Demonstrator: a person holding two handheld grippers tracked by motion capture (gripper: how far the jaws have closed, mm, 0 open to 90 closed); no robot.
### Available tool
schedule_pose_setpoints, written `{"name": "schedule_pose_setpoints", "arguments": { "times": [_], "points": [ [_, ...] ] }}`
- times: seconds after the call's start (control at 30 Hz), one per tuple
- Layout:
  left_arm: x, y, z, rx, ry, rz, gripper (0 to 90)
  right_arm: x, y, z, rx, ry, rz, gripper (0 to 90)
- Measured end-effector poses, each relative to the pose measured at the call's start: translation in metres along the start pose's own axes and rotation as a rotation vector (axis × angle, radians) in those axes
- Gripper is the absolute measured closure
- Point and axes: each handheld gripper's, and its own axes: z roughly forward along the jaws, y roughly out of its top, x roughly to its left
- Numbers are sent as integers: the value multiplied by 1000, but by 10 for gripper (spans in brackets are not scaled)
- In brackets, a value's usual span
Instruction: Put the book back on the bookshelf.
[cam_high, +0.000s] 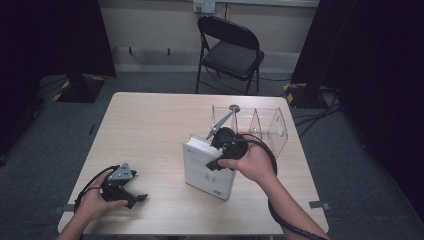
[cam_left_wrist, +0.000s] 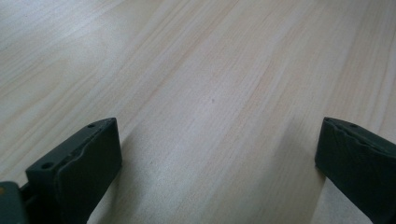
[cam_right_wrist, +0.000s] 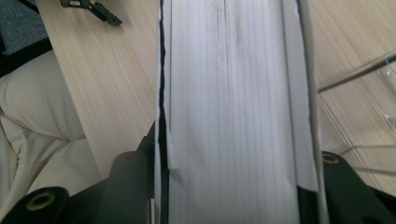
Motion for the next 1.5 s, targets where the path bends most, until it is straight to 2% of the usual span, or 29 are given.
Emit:
{"name": "schedule_pose_setpoints", "arguments": {
  "times": [0.07,0.23,0.37,0.57,0.77,0.9,1.0,1.07,1.23,1.37,1.5],
  "points": [
    [0,0,0,0,0,0,0,0,-1,0,-5,5,-14,510],
    [0,0,0,1,0,-1,0,4,4,0,48,-4,-32,506],
    [0,0,0,1,0,-1,0,2,7,0,77,7,-21,498],
    [0,0,0,0,-1,0,0,0,16,6,156,-5,-32,492],
    [0,0,0,0,2,2,0,-2,21,15,211,18,-27,447],
    [0,0,0,0,2,3,0,-5,22,16,218,8,-2,446],
    [0,0,0,1,2,3,0,-6,23,17,222,-6,-3,436],
    [0,0,0,1,2,3,0,-6,22,20,239,-11,-23,405],
    [0,0,0,1,1,4,0,-5,22,20,233,-8,-26,440],
    [0,0,0,0,0,0,0,-4,21,19,224,22,7,456],
    [0,0,0,-1,0,0,0,-2,22,13,204,-10,3,509]
  ]
}}
